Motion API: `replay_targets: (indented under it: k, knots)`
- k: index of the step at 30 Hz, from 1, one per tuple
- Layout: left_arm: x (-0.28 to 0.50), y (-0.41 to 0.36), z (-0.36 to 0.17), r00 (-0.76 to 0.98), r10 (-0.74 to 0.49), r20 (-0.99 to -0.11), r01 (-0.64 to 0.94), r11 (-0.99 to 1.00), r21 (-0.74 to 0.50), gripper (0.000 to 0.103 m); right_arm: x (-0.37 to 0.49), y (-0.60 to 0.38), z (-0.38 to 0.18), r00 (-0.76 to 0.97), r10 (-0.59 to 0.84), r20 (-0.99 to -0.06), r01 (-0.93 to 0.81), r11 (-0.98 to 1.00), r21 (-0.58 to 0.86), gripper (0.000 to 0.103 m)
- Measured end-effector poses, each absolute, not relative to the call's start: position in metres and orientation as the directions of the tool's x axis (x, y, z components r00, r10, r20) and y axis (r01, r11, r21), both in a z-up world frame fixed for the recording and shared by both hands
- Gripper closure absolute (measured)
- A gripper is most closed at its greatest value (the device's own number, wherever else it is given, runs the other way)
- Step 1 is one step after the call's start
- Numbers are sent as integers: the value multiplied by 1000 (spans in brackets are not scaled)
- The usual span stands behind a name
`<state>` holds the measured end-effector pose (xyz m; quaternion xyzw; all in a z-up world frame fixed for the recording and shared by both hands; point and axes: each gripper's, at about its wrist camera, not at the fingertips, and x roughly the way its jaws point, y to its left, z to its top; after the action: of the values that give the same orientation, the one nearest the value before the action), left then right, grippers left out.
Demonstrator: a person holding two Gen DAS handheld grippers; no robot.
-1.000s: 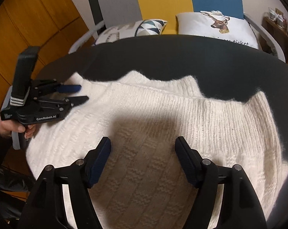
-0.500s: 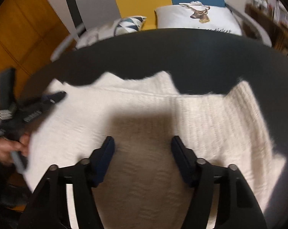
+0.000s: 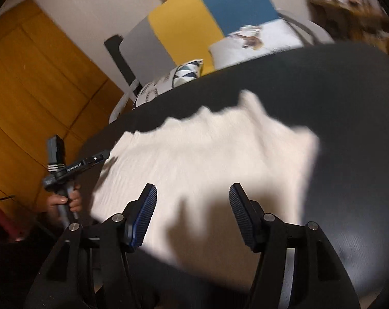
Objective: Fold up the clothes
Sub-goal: 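Lift the sweater side with the right gripper and fold it over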
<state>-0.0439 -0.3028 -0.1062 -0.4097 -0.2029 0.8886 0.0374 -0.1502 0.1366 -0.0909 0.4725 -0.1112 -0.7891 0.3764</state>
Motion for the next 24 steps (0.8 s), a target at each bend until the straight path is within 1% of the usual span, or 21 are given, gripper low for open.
replay_targets:
  k: [4, 6, 8, 10, 11, 16, 22, 24]
  knots:
    - [-50, -223, -111, -595, 322, -736, -70, -934, -351, 79, -119, 189, -118, -204, -684, -700, 433, -705, 562, 41]
    - [-60, -181, -111, -559, 346, -753, -162, -937, -311, 79, -110, 196, -128, -178, -683, -708, 457, -695, 555, 40]
    - [-70, -148, -110, -538, 365, -760, -227, -931, -286, 79, -113, 199, -130, -165, -702, -693, 496, -666, 557, 39]
    - [-80, -127, -108, -525, 381, -761, -268, -923, -277, 79, -121, 201, -130, -151, -724, -673, 531, -634, 563, 35]
    - [-86, -118, -106, -518, 389, -762, -283, -918, -277, 79, -127, 200, -130, -140, -735, -663, 547, -616, 567, 33]
    - [-113, -101, -107, -494, 422, -760, -321, -901, -292, 79, -154, 195, -137, -56, -791, -609, 604, -513, 610, 33]
    - [-119, -89, -114, -459, 464, -758, -364, -876, -315, 79, -167, 186, -147, 43, -822, -568, 639, -415, 647, 33]
    - [-119, -85, -116, -449, 486, -750, -385, -863, -328, 79, -171, 179, -153, 81, -814, -576, 640, -400, 656, 32]
